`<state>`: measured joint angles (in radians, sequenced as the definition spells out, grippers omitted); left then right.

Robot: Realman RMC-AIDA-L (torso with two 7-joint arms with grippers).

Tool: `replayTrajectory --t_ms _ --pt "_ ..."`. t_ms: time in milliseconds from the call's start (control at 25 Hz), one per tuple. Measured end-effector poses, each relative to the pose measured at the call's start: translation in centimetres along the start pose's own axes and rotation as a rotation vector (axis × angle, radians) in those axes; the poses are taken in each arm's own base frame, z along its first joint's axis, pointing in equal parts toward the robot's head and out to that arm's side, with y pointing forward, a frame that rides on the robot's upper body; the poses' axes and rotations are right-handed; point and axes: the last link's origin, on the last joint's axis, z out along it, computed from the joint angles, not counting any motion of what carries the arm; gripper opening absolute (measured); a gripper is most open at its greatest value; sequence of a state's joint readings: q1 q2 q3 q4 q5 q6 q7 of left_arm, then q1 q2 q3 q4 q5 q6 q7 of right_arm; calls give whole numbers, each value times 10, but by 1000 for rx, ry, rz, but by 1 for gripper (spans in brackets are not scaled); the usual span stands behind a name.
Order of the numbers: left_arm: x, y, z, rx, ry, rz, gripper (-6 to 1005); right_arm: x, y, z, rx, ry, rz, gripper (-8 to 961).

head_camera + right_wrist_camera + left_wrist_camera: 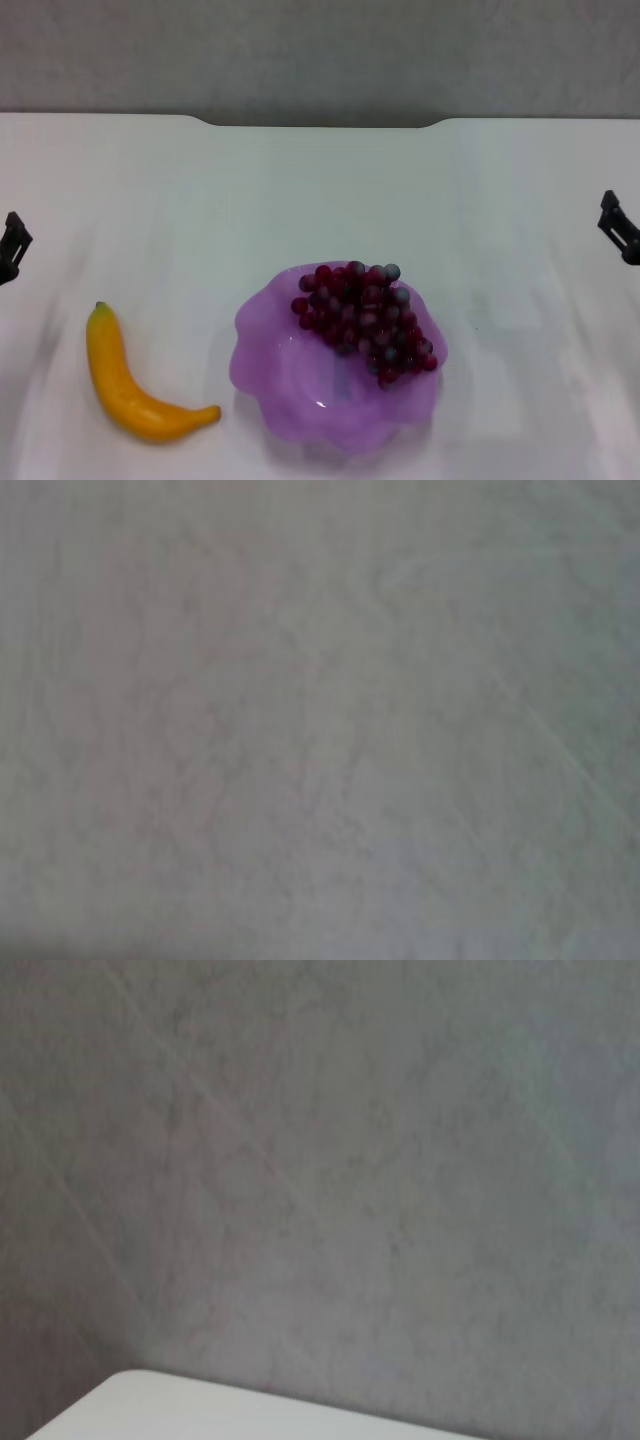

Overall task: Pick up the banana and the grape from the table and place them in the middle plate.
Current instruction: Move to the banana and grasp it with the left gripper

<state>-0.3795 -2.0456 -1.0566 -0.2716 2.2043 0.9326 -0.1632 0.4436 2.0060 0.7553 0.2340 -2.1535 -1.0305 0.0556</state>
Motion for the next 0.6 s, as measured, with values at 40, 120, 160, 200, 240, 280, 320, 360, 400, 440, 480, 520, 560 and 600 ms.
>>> replayTrajectory --t_ms 40,120,160,200,240,280,320,360,400,440,480,520,560,600 --pt "1 0 0 -3 6 1 881 0 3 2 -5 3 -33 880" --pt "5 2 1 -11 29 -1 881 -2 11 4 -22 2 -93 880" --pt "7 4 2 -16 39 -3 881 -2 15 5 -32 0 -110 880" --pt "9 6 3 -28 46 -5 881 -2 20 5 -44 2 -122 880" --pt "10 8 3 -37 49 -6 881 -1 23 5 -52 9 -130 879" --pt "10 11 2 -54 46 -9 881 1 26 5 -63 23 -134 879" --pt "11 15 2 -73 44 -17 881 2 28 6 -70 33 -137 879" --pt "11 18 1 -86 38 -22 881 4 28 6 -74 48 -142 879" --pt "13 23 0 -107 33 -35 881 6 29 6 -78 60 -146 879" --pt "17 26 0 -127 19 -46 881 7 29 6 -80 70 -148 879" --pt "23 30 1 -147 5 -53 881 7 29 7 -81 72 -149 879" --pt "31 33 1 -162 -11 -61 881 7 29 7 -82 72 -149 879" --pt "40 39 3 -179 -42 -50 881 7 30 7 -83 71 -149 879" --pt "46 41 3 -184 -80 -26 881 6 29 7 -82 70 -150 879"
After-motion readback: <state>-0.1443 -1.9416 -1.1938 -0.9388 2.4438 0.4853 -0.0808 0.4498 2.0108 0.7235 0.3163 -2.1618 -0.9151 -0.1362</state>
